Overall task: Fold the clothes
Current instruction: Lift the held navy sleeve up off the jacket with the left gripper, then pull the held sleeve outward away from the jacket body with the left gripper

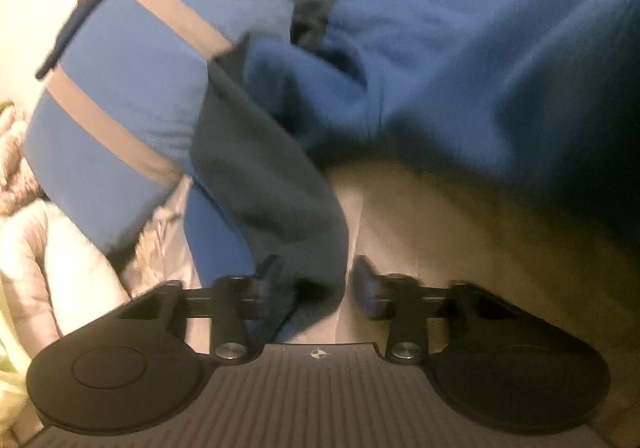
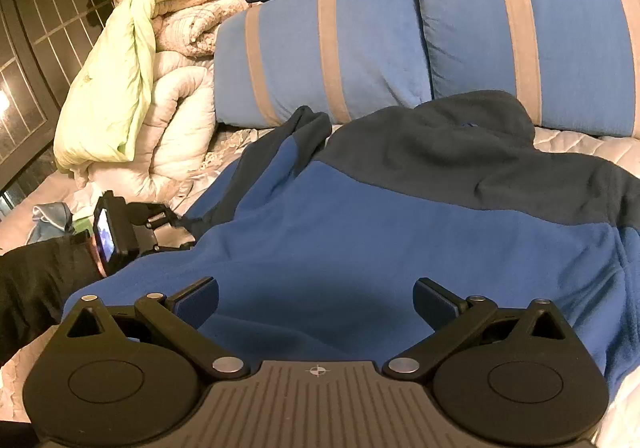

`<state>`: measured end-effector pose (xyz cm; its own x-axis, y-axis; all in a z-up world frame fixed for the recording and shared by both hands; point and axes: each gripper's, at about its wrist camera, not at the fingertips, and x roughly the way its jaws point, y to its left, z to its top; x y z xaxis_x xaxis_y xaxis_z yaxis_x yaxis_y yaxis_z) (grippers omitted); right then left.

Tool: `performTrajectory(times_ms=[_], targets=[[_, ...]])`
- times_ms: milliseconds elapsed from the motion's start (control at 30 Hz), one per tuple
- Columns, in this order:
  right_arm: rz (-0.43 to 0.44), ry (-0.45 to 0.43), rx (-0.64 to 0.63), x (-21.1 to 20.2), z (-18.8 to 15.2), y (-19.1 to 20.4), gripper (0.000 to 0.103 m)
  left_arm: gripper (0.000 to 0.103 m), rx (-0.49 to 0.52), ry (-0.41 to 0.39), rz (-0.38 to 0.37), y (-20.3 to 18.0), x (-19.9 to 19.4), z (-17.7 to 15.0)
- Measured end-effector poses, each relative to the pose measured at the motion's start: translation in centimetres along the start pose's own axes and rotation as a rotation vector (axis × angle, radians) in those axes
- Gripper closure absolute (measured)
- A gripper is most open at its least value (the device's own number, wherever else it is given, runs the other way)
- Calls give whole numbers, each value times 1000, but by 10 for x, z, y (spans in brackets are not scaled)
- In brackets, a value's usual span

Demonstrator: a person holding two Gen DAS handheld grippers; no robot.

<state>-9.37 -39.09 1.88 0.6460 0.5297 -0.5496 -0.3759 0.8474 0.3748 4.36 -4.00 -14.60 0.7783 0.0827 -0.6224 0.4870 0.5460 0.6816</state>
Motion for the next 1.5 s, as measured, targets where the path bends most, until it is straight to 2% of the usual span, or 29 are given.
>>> performTrajectory(times_ms=[67, 167, 400, 500, 633, 767, 900, 1000, 1133, 1300, 1500], targets=[[0, -3, 1, 0, 0, 0, 0, 87, -47, 1, -2, 3, 0, -1], [6, 2, 6, 1, 1, -1, 0, 90, -185, -10, -24, 19, -5, -2], [10, 6, 2, 0, 1, -3, 0, 91, -617, -99, -84, 93, -42, -12], [11, 3, 3, -1, 1, -4, 0, 91, -789, -160, -105, 127, -70, -26], [2, -17, 4, -3, 0, -3, 0, 92, -1060, -215, -177, 166, -100, -61], [1, -16, 0, -2, 1, -2, 0, 92, -1236, -179, -193, 181, -116, -101], [6, -25, -3, -4, 1, -2, 0, 92, -1304, -116, -175, 182, -119, -142], [12, -26, 5, -4, 1, -3, 0, 92, -1415, -70, -174, 186, -112, -177], [9, -18, 3, -3, 2, -2, 0, 92, -1491, -2, -151, 190, -100, -205], [1, -16, 4, -2, 3, -1, 0, 92, -1457, 68, -73, 204, -80, -210], [-9, -9, 5, 0, 3, -1, 0, 92, -1482, 137, -1, 228, -43, -216]])
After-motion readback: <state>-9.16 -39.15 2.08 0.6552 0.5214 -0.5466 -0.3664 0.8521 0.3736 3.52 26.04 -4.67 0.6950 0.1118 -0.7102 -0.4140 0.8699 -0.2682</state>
